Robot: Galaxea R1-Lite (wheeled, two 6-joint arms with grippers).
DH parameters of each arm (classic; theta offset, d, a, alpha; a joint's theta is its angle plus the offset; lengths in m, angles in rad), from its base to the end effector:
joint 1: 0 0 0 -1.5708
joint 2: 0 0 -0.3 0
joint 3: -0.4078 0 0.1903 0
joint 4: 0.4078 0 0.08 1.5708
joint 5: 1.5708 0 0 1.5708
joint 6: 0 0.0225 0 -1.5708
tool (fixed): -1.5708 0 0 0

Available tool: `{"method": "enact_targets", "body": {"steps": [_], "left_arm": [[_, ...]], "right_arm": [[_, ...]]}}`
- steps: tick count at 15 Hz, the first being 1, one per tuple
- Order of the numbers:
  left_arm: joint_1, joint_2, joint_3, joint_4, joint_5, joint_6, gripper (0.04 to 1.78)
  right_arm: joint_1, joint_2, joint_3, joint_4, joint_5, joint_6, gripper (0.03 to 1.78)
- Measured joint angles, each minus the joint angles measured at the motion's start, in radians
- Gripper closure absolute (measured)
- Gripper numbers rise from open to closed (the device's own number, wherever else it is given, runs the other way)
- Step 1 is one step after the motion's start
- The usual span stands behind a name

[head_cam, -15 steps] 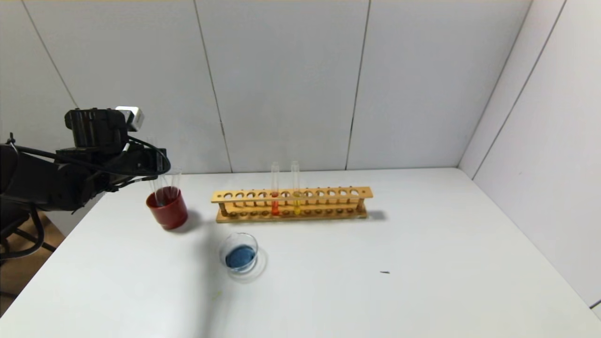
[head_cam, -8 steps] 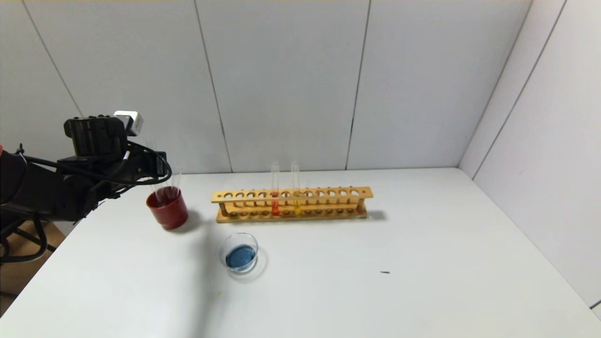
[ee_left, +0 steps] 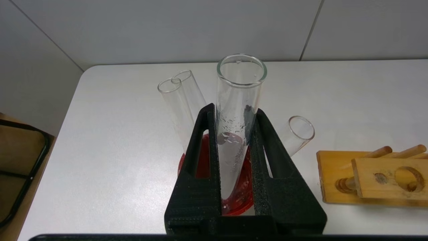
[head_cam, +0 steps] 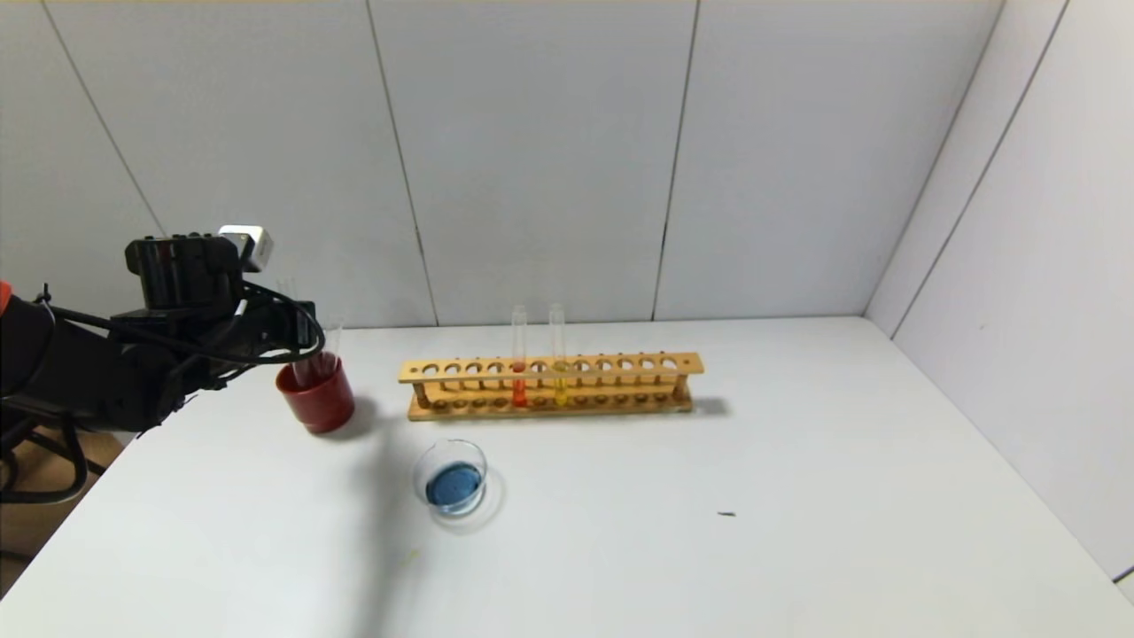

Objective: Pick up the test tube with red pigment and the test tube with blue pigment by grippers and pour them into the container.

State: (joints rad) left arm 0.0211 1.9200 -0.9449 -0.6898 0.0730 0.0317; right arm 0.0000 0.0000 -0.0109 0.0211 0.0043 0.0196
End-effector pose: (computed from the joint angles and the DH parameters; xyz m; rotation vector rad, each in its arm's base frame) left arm 0.3613 0.0093 0.1508 0.0389 0.2868 0.0889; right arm -0.0236 0.0001 0.0763 0.0196 0.0102 0.0042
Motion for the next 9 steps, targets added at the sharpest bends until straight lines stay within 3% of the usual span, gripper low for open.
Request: {"method": "enact_targets", "body": {"steps": [4,9], "left_arm": [[0.000,-0.003,0.019,-0.036,0.000,0.004,1.30],[0.000,-0.003,0.046,-0.079,0.000,0.007,0.50]], "right_arm": [[0.000,0.000,0.000,0.000,0.000,0.000,0.10],[0.000,0.000,0.000,0.000,0.000,0.000,0.10]]}}
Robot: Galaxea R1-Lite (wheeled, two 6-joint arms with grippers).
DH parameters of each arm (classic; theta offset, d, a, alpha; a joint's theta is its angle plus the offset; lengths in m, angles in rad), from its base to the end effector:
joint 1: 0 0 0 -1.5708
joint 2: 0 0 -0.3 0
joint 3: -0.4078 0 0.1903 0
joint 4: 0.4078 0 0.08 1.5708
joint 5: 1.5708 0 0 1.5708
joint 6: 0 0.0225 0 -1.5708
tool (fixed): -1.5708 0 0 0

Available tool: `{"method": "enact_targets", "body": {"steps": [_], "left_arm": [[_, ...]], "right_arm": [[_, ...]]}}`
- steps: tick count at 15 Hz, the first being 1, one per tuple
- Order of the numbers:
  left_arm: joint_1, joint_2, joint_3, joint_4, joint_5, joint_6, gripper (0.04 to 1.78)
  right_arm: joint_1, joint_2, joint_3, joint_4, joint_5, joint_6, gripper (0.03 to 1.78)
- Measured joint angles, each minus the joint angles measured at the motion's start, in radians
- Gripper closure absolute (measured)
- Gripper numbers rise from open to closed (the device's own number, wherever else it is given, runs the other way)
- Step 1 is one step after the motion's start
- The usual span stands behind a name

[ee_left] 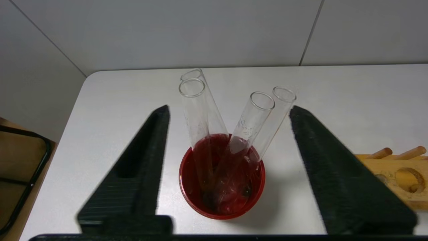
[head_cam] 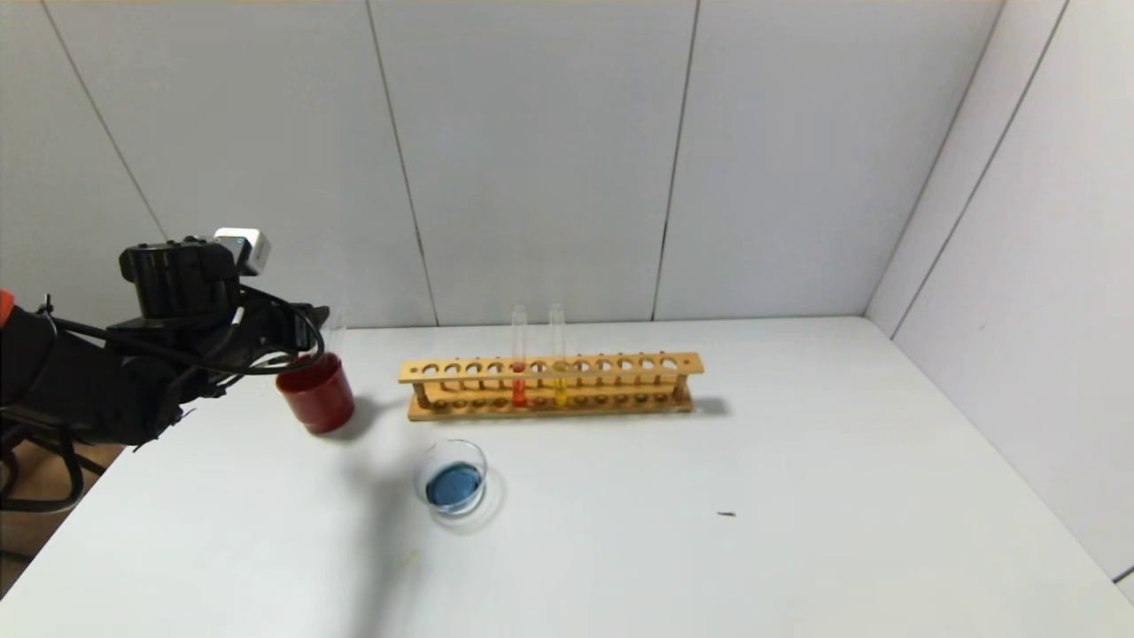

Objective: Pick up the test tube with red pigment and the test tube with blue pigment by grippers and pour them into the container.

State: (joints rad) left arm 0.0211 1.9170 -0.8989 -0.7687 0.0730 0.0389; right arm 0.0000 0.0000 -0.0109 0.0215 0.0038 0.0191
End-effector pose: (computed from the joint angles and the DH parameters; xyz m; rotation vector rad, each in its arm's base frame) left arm 0.3569 0.0092 0.1479 0.0451 0.2512 0.0887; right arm -0.0236 0.0001 0.0763 0.0191 0.0106 0.0037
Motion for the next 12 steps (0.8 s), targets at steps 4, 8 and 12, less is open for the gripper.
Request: {"method": "enact_targets", "body": {"steps": [4,8,12], "left_arm": [[0.000,-0.012,0.013,-0.012,0.000,0.001,0.12],[-0.002,-0.048,0.018,-0.009,0.000,0.007,0.07],[-0.014,-0.140,0.069,0.000,0.000,0.010,0.07]], "right_arm": [[0.000,0.000,0.000,0.000,0.000,0.000,0.10],[0.000,0.000,0.000,0.000,0.000,0.000,0.10],[0.000,0.000,0.000,0.000,0.000,0.000,0.10]]}}
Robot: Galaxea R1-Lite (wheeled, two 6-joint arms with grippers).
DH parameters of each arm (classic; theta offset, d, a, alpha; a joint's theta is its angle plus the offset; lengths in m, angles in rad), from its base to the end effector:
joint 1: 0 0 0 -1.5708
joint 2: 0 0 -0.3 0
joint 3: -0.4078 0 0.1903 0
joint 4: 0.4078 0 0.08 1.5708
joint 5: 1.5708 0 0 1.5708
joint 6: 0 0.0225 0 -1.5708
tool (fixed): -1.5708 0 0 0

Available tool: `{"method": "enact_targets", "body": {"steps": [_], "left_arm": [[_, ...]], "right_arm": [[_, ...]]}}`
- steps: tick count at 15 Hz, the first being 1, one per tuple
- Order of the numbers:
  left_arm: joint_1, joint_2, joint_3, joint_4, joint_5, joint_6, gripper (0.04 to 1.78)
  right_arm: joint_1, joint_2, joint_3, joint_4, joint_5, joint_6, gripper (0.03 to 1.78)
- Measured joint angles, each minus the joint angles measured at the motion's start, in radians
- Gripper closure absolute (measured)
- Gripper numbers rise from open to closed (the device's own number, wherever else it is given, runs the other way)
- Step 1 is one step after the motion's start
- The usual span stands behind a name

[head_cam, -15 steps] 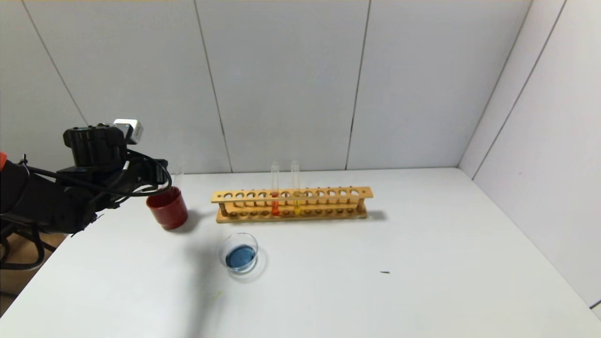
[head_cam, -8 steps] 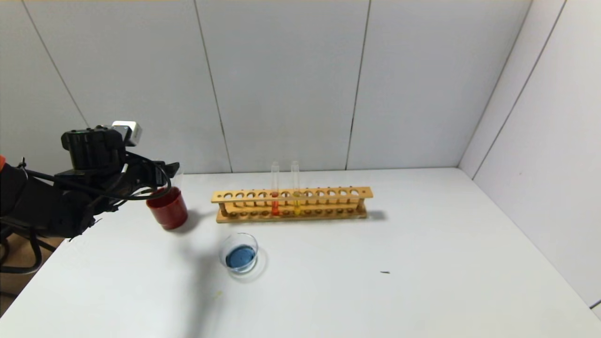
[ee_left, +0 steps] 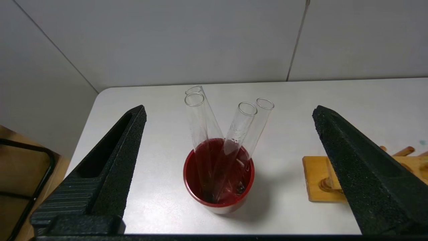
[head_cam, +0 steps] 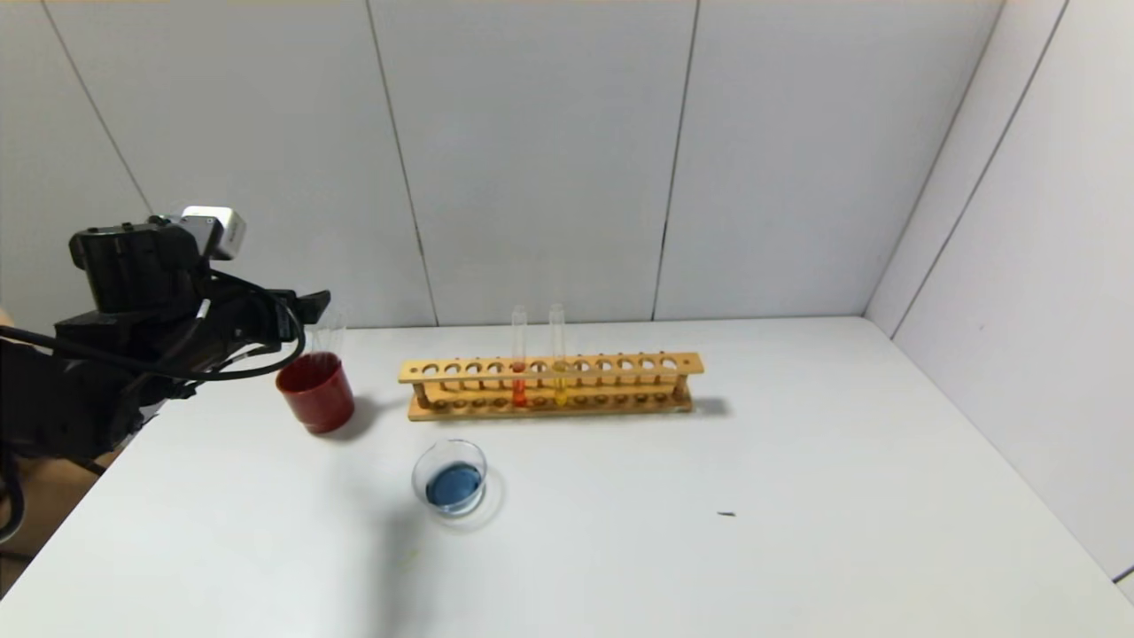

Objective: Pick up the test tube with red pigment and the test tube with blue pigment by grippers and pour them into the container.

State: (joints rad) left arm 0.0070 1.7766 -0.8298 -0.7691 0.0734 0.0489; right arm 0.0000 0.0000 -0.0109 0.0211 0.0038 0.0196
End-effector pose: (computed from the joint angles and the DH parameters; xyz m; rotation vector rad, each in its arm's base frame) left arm 0.3254 0.0039 0.1779 0.0546 0.1796 0.0758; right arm -0.0236 0.0001 0.0763 0.0196 0.0102 0.0037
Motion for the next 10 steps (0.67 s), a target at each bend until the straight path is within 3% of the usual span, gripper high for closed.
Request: {"method": "enact_targets", "body": {"steps": [10], "left_arm": [[-0.016,-0.394,0.281,0.042,0.038,0.050,0.07]], "right_arm": [[0.000,0.000,0.000,0.000,0.000,0.000,0.10]]}}
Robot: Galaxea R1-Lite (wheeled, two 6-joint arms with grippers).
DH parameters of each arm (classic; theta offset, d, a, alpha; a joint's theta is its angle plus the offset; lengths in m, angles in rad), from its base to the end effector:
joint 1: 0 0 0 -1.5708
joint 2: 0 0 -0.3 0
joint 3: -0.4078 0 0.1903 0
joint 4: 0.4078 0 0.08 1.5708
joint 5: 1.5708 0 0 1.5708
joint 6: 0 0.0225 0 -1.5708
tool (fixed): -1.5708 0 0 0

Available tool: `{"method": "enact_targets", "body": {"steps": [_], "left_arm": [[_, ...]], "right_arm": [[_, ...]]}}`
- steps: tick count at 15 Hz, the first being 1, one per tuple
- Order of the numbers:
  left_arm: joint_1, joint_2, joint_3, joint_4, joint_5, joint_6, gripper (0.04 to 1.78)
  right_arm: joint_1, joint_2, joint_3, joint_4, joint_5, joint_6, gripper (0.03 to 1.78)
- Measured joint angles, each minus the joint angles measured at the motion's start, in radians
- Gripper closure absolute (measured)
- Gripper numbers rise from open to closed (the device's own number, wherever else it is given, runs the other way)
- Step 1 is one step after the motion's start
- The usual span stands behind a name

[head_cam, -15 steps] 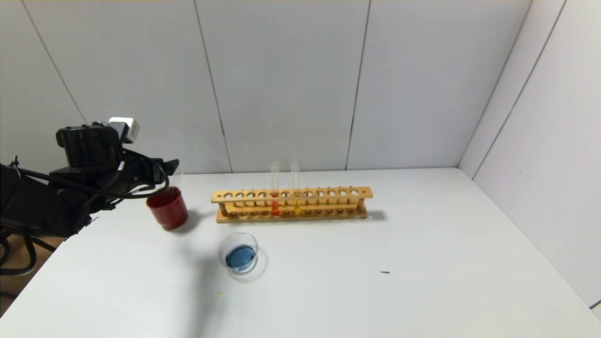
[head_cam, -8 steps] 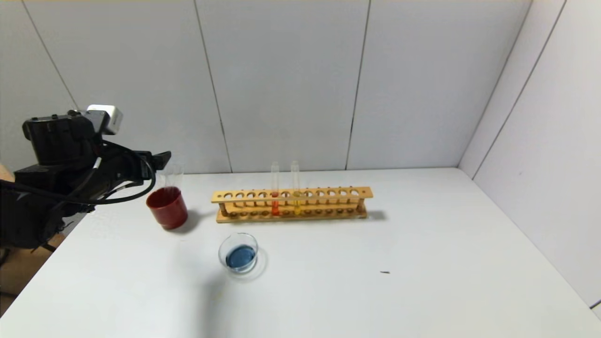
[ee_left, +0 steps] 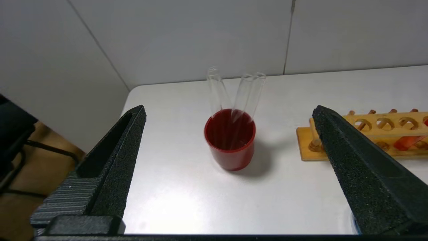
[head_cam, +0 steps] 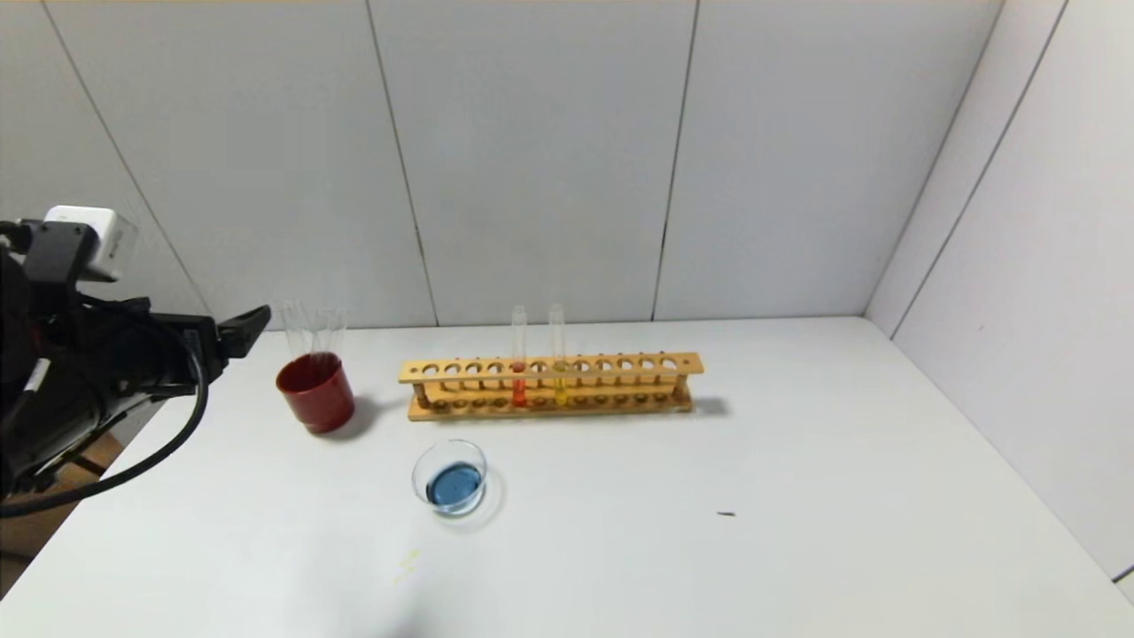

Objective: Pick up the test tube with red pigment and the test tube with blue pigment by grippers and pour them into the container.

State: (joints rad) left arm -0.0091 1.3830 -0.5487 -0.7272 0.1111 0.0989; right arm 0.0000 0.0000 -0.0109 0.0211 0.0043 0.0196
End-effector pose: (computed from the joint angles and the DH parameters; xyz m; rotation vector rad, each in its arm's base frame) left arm 0.2190 0.0005 0.2051 0.1052 0.1119 0.0965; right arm -0.0236 0.0001 0.0763 0.0196 0.0102 0.0042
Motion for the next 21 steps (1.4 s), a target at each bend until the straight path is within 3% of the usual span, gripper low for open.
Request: {"method": "enact_targets", "body": {"steps": [5,10,12,21], "left_arm": [[0.000,-0.243,0.075,0.189,0.050,0.021,0.07],[0.000,-0.444,0.097,0.401,0.242,0.027,0.07],[0.000,-0.521,0.104,0.480,0.279,0.027,0.07],[0.002,-0.987,0.255,0.760,0.214,0.021,0.07]], "right_arm": [[0.000,0.000,0.000,0.000,0.000,0.000,0.10],[0.000,0.000,0.000,0.000,0.000,0.000,0.10],[0.000,0.000,0.000,0.000,0.000,0.000,0.10],[0.000,0.000,0.000,0.000,0.000,0.000,0.10]]}}
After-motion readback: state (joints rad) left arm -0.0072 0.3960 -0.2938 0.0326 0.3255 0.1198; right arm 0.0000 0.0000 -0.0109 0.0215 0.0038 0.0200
